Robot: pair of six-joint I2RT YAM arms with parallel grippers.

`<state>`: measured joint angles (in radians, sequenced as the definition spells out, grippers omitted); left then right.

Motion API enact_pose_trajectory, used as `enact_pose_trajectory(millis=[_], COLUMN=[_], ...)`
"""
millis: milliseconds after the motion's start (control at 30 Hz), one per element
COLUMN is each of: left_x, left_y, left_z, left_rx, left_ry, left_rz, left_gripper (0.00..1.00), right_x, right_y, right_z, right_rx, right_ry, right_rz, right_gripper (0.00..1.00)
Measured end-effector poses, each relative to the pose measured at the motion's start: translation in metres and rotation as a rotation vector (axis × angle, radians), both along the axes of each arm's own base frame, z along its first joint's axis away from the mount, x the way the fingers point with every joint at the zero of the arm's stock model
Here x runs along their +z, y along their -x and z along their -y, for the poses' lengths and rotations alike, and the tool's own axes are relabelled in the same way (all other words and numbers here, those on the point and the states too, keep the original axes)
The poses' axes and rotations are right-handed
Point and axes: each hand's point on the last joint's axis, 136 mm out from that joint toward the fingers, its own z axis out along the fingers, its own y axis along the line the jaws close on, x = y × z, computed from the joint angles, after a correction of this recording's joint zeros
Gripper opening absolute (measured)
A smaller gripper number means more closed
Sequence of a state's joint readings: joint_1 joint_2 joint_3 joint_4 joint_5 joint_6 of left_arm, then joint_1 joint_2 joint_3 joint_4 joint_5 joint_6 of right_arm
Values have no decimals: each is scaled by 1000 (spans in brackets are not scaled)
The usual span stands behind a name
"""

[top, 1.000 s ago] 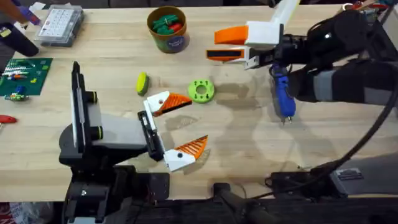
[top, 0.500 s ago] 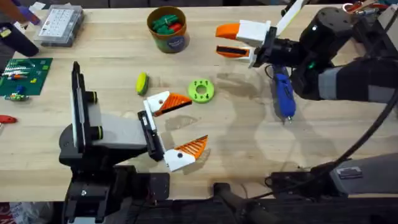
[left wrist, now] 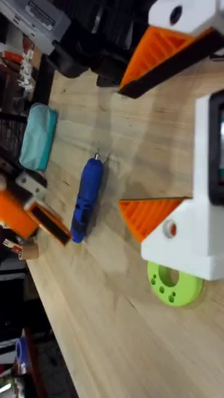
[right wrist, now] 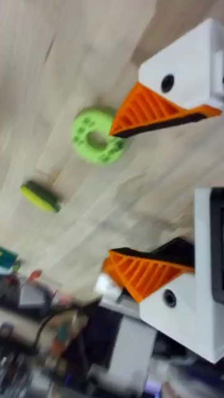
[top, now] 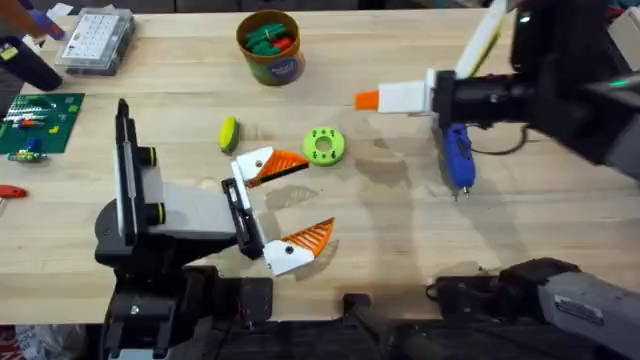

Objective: Pick up the gripper from the table and insert it into the empty holder that is missing its gripper. Then pick up a screw, insert it into the mounting hole, and use the screwdriver to tighten it. Finally, clean up the table by picking up the vegetable and placing it into the bucket.

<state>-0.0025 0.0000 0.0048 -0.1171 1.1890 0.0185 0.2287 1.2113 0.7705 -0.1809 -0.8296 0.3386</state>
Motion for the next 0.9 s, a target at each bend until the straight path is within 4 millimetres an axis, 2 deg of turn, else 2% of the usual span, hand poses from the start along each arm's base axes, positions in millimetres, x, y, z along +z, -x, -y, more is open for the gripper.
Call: enact_pose_trajectory(millis=[300,467,567,733,900], left_x=[0,0,0,0,0], left_y=[0,0,0,0,0], left_z=[0,0,0,0,0], left_rx=[0,0,0,0,0], left_ry=[0,0,0,0,0], left_rz=[-1,-1,-1,-1,-1], left_gripper=[986,986,986,986,986], right_x=[-3,-10,-14,-23,-19], right_y=[43,54,57,62,52], right_z=[41,55,51,33,13], right_rx=[50,71,107,196,252], right_ry=[345,479,541,672,769], right_rz=[134,189,229,287,312], right_gripper=[997,997,997,997,997])
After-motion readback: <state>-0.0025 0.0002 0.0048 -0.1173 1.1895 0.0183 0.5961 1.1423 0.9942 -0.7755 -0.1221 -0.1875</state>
